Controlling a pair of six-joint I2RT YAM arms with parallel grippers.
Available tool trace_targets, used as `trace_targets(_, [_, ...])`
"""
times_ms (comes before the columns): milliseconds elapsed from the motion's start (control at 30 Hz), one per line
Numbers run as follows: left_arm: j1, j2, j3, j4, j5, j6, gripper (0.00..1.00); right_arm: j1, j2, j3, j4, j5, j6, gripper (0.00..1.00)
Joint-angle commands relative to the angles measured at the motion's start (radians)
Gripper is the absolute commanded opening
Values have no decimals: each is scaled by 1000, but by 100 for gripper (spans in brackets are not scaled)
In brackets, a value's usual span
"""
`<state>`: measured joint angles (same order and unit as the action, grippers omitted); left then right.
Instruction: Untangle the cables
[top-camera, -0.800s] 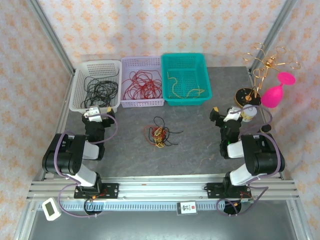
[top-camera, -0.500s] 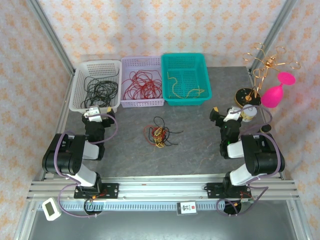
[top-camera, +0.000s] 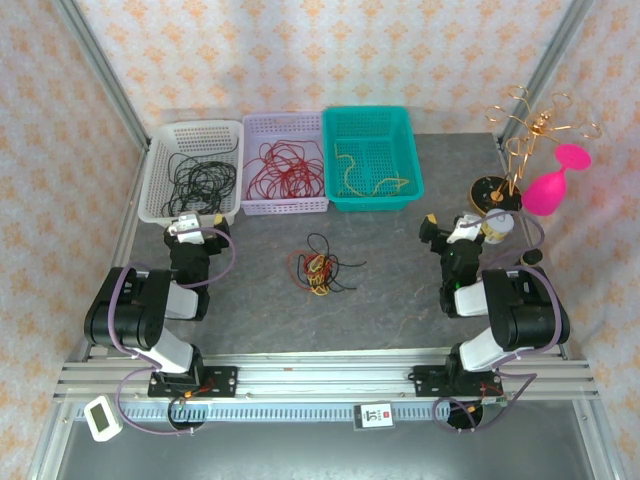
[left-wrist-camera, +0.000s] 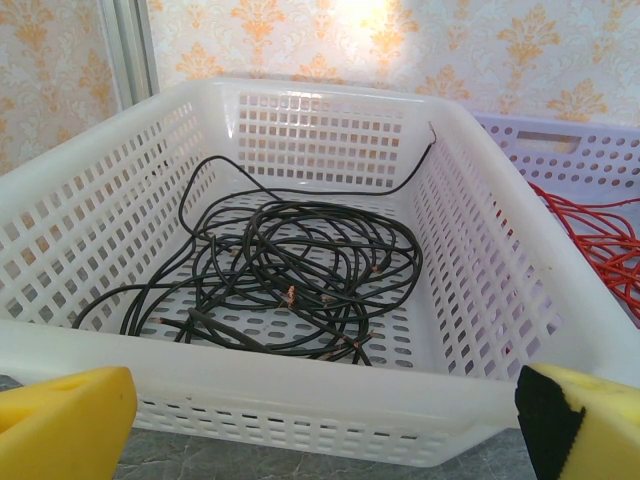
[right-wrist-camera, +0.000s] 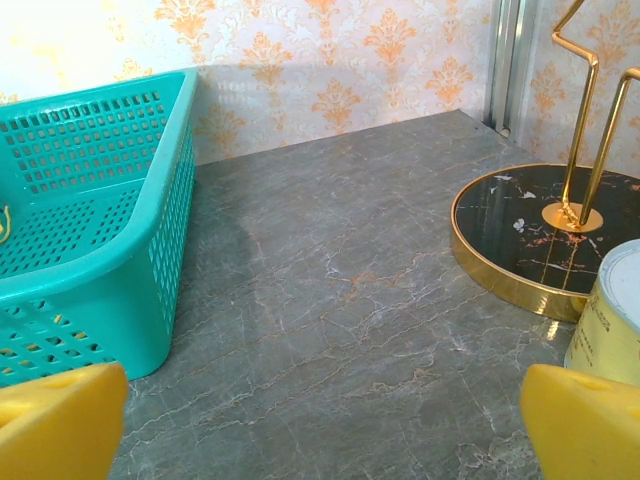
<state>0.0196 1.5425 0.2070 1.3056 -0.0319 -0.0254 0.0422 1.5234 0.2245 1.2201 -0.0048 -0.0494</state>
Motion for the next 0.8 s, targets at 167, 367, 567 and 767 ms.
trace_targets(167, [-1, -30, -30, 70, -37, -23, 99, -7, -6, 3, 20, -12, 2, 100])
trace_targets(367, [-20, -292, 90, -454, -171, -129, 98, 32, -201, 112, -372, 164, 52, 100])
trace_targets(567, [-39, -479, 188, -891, -102, -244, 77, 72, -435, 277, -904, 117, 279, 98])
trace_targets(767, [-220, -624, 199, -1128, 78, -429, 67, 225, -483, 444, -1331, -116, 434, 80])
